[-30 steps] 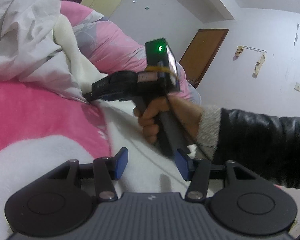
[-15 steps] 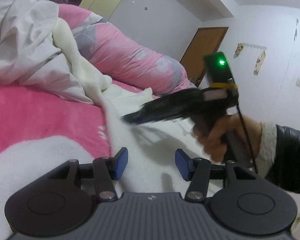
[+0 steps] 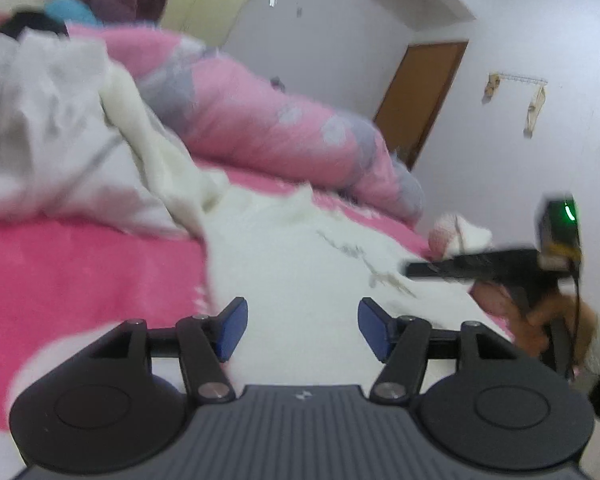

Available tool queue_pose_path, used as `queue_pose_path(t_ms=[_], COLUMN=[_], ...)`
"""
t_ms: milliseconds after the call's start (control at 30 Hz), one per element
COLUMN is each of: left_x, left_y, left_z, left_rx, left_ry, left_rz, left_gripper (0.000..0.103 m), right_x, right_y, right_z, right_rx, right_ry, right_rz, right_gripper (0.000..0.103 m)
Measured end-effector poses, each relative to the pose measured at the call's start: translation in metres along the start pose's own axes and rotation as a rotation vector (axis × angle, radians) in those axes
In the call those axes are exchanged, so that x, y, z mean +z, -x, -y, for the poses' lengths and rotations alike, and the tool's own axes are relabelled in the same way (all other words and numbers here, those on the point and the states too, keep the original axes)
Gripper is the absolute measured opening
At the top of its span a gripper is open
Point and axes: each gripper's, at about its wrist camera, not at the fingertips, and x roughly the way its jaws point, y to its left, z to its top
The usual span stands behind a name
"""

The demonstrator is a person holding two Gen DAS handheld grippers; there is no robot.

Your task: Fold clothes

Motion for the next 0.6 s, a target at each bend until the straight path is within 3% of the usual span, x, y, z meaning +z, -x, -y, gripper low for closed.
queue_pose_path(t_ms=[67, 133, 200, 267, 333, 400, 467, 600], left_x=[0.001, -0.001, 0.000, -0.001, -0.002, -0.003, -0.003, -0.004], left_y=[-0.015, -0.018, -0.018, -0.019, -0.020, -0.021, -0.021, -0.020], left_z=[0.004, 0.004, 0.005, 0.007, 0.011, 0.017, 0.024, 0.029], left_rx=[0.017, 0.023, 0.026, 0.035, 0.056, 0.084, 0.115, 0.136], left_ry=[-0.009, -0.020, -0.041, -0.064, -0.094, -0.123, -0.148, -0.173], left_rz=[-0.072, -0.088, -0.096, -0.100, -0.102, -0.106, -0.112, -0.120], left_gripper=[0.059, 0.057, 0.057, 0.057, 0.058, 0.059, 0.060, 0.060], right_x=[-0.030, -0.060, -0.078, -0.082, -0.076, -0.061, -0.043, -0.037], right_y=[0.017, 0.036, 0.068, 0.094, 0.107, 0.107, 0.090, 0.041], right_z=[0.035, 0.067, 0.097, 0.118, 0.133, 0.143, 0.144, 0.130], right_rx=[-0.114, -0.226, -0.262, -0.347, -0.394, -0.370, -0.289, -0.165], right_ry=[-0.057, -0.097, -0.157, -0.175, -0.197, -0.196, -0.170, -0.059], right_rz=[-0.032, -0.061, -0.030, -0.015, 0.021, 0.076, 0.114, 0.032], right_gripper=[0.012, 0.006, 0.004, 0.002, 0.008, 0.008, 0.008, 0.006])
